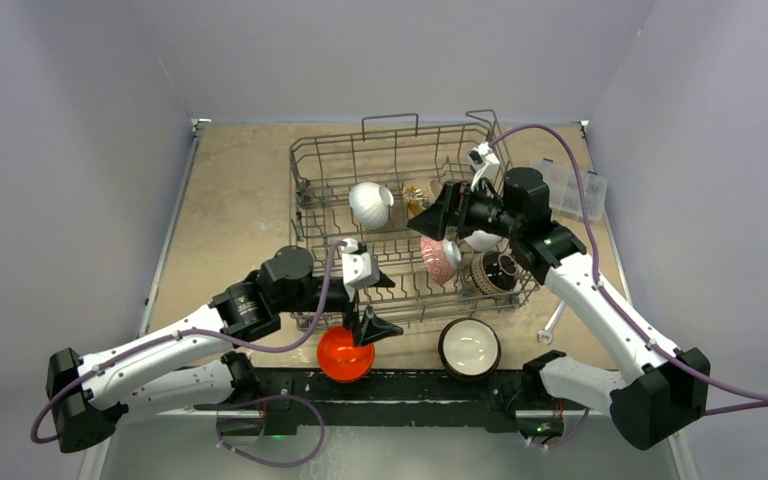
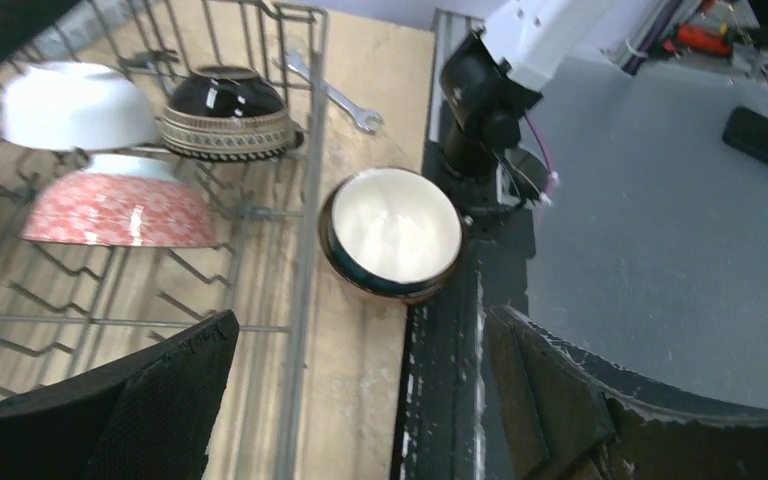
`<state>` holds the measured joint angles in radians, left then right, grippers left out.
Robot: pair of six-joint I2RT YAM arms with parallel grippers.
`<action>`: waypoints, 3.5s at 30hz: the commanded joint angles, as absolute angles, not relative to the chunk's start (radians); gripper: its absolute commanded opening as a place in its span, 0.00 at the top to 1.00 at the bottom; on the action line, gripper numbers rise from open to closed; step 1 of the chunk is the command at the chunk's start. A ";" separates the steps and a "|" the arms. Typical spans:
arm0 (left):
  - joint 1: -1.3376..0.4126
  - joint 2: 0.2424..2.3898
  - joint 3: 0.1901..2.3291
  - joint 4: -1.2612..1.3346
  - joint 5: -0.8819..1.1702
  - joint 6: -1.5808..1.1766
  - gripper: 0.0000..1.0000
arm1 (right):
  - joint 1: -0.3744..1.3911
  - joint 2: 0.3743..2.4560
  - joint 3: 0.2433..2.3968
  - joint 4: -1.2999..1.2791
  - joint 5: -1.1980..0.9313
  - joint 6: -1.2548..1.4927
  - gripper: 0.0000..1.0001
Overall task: Load the bowls into the dish rack
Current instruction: Pick up the bowl from the center of the board, then adjust the bowl in the dish rack.
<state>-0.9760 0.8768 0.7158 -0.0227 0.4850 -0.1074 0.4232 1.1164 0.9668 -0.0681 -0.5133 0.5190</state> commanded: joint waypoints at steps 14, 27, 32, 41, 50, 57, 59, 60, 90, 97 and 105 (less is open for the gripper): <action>-1.735 1.117 0.818 -0.349 -0.377 -0.171 0.13 | 0.418 1.101 0.977 -0.083 -0.519 0.463 0.01; -1.739 1.241 0.921 -0.680 -0.621 -0.528 0.37 | 0.418 1.087 0.972 -0.094 -0.516 0.457 0.01; -1.740 1.272 0.900 -0.688 -0.584 -0.567 0.43 | 0.418 1.098 0.985 -0.111 -0.504 0.451 0.01; -1.740 1.263 0.851 -0.710 -0.584 -0.595 0.57 | 0.418 1.095 0.985 -0.105 -0.512 0.450 0.01; -1.740 1.287 0.824 -0.699 -0.553 -0.590 0.71 | 0.417 1.095 0.984 -0.103 -0.512 0.451 0.01; -1.738 1.263 0.838 -0.701 -0.562 -0.572 1.00 | 0.418 1.090 0.991 -0.106 -0.510 0.452 0.01; -1.738 1.251 0.853 -0.709 -0.572 -0.573 1.00 | 0.418 1.088 0.992 -0.107 -0.512 0.451 0.01; -1.738 1.243 0.862 -0.711 -0.577 -0.572 1.00 | 0.418 1.087 0.992 -0.107 -0.512 0.452 0.01; -1.738 0.980 1.040 -0.409 -0.386 -0.334 1.00 | 0.418 1.025 1.106 -0.177 -0.466 0.450 0.01; -1.601 0.916 0.999 -0.141 -0.397 -0.229 1.00 | 0.417 0.987 1.187 -0.228 -0.393 0.458 0.01; -1.223 1.033 0.981 0.025 -0.099 -0.298 1.00 | 0.418 0.961 1.232 -0.280 -0.335 0.454 0.01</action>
<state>-1.3098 0.9722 0.9901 -0.1520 -0.2497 -0.2874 0.4229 0.9756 1.1843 -0.2504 -0.3801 0.4675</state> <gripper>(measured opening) 0.019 0.987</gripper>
